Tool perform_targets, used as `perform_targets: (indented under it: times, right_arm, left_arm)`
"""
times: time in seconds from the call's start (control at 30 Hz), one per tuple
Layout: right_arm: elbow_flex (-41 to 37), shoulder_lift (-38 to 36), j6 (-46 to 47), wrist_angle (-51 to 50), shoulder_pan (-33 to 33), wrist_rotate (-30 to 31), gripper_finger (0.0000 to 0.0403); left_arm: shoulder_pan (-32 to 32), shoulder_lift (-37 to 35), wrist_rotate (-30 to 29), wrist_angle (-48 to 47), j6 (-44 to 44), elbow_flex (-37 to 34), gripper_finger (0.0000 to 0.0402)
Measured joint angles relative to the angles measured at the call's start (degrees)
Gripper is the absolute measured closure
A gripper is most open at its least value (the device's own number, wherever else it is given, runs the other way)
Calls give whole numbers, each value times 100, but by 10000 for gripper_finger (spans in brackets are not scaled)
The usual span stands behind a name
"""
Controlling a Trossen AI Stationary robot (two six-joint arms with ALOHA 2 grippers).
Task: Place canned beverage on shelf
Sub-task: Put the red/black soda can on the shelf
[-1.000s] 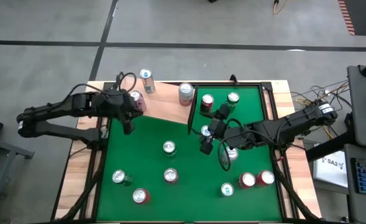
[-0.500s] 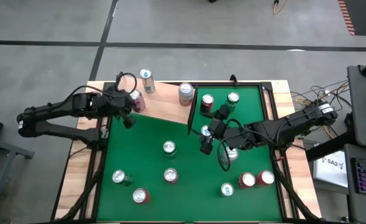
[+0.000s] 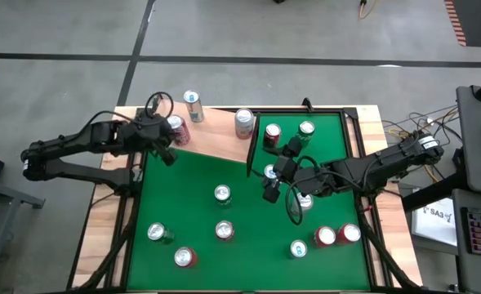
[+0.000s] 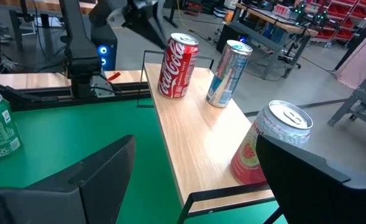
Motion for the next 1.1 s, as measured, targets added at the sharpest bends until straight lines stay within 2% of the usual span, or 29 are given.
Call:
perform_targets:
  times: [0.27,0.63,1.1]
  right_arm:
    - [0,0,-3,0,0,0,78]
    - [0,0,11,2,0,1,78]
    - [0,0,64,0,0,2,78]
  left_arm:
    - [13,18,-1384,911,426,87,402]
    - [9,319,-1358,568,490,78,402]
    - [9,312,-777,344,473,81,402]
